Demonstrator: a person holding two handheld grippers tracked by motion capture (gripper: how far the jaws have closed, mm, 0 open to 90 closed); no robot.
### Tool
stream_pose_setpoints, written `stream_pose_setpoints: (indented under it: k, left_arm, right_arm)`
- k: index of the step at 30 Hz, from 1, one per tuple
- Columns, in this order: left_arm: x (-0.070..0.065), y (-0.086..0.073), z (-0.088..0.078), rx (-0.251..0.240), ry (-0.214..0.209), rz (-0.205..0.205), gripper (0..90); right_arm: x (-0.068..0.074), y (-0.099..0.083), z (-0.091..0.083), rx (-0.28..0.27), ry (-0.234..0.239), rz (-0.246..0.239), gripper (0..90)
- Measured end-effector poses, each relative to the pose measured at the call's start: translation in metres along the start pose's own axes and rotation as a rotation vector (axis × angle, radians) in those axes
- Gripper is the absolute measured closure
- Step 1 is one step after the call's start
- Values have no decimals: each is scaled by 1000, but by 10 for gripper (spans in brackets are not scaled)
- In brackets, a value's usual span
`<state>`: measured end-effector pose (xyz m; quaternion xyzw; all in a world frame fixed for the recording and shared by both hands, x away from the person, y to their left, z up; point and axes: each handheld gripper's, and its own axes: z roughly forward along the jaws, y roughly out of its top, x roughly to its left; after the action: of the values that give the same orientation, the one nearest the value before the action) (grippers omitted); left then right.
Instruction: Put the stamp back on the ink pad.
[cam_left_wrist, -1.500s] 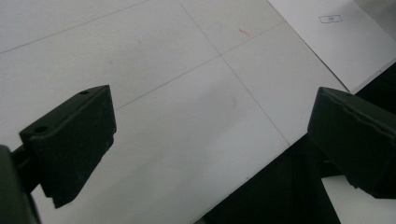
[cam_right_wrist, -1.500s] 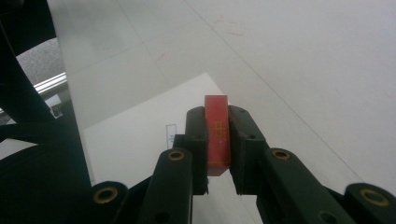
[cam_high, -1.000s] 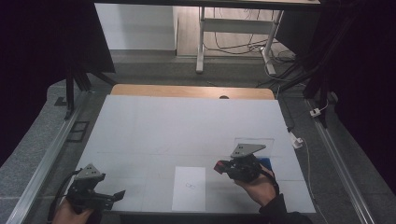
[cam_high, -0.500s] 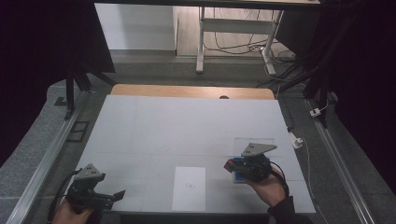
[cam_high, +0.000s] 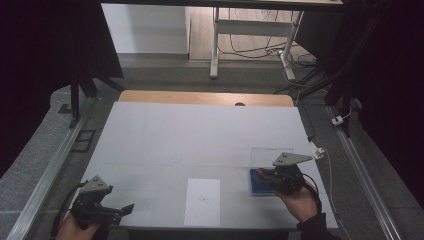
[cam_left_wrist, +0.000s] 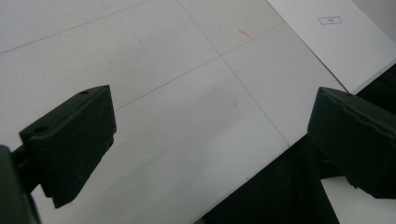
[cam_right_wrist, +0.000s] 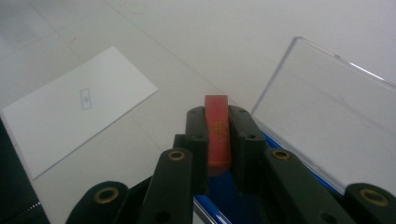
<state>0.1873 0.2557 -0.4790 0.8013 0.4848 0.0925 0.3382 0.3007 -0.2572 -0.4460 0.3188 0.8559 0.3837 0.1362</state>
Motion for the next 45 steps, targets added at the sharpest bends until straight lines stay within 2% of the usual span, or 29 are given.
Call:
stream_pose_setpoints:
  k: [6, 14, 23, 40, 45]
  left_arm:
    - [0, 0, 0, -3, -1, -2, 17]
    - [0, 0, 0, -5, -1, -4, 17]
    - [0, 0, 0, -3, -1, 0, 17]
    - [0, 0, 0, -1, 0, 5, 18]
    - [0, 0, 0, -1, 1, 5, 18]
  right_arm:
    - [-9, -6, -7, 1, -47, 17, 791]
    - [-19, -12, -12, 8, -85, 38, 790]
    - [-29, -18, -11, 24, -108, 63, 789]
    - [-37, -26, 4, 104, -131, 23, 785]
    - [-40, -27, 9, 122, -120, 23, 785]
